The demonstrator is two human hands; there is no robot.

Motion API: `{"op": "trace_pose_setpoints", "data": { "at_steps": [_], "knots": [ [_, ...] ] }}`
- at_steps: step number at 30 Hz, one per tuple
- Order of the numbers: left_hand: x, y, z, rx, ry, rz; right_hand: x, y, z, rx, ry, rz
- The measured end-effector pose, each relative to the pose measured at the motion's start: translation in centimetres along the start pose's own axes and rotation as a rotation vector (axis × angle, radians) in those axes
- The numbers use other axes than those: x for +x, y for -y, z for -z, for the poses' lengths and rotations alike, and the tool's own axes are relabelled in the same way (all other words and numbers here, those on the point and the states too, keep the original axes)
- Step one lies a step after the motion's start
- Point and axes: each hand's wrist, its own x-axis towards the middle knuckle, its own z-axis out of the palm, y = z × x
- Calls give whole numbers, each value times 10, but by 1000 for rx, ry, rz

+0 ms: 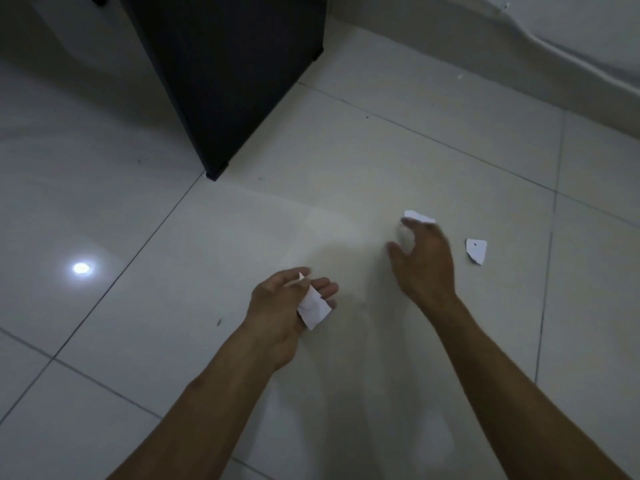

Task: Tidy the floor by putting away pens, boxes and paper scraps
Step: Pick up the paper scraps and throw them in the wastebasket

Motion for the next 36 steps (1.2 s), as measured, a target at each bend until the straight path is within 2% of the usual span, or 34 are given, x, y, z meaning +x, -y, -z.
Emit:
{"op": "trace_pose_setpoints", "data": {
  "at_steps": [2,5,10,13,15,18,20,23,24,25,26,28,30,33,36],
  "knots": [
    [-2,-4,0,-28,20,-17,19,-24,-1,-258,-37,69],
    [-5,-6,-2,-23,57,-31,21,-43,-11,-439,-155,227],
    [-7,-5,-8,81,85,-24,1,-52,-13,-347,-240,283],
    [-6,0,-12,109,53,17,-19,-41,-7,-54,-212,161],
    [-7,5,-16,128,36,47,-41,-22,-2,182,-136,104],
    [-6,14,-19,94,87,101,-83,5,3,279,-29,209],
    [-6,19,-21,77,158,140,-105,17,4,249,139,257],
    [-3,26,-19,282,64,73,-111,18,14,255,476,254],
    [-3,27,-17,316,35,46,-103,14,19,305,487,202],
    [-3,29,-16,326,17,32,-90,4,23,333,405,119],
    [-4,29,-14,330,13,19,-74,-10,26,298,254,19],
    [-6,28,-12,340,38,-6,-39,-40,34,96,-21,-157],
    [-8,25,-13,334,68,-21,-13,-66,38,-99,-91,-247],
    [-12,19,-16,299,72,-24,1,-89,31,-311,-159,-131],
    [-16,15,-19,277,81,9,1,-91,23,-321,-220,-6]
  ]
}}
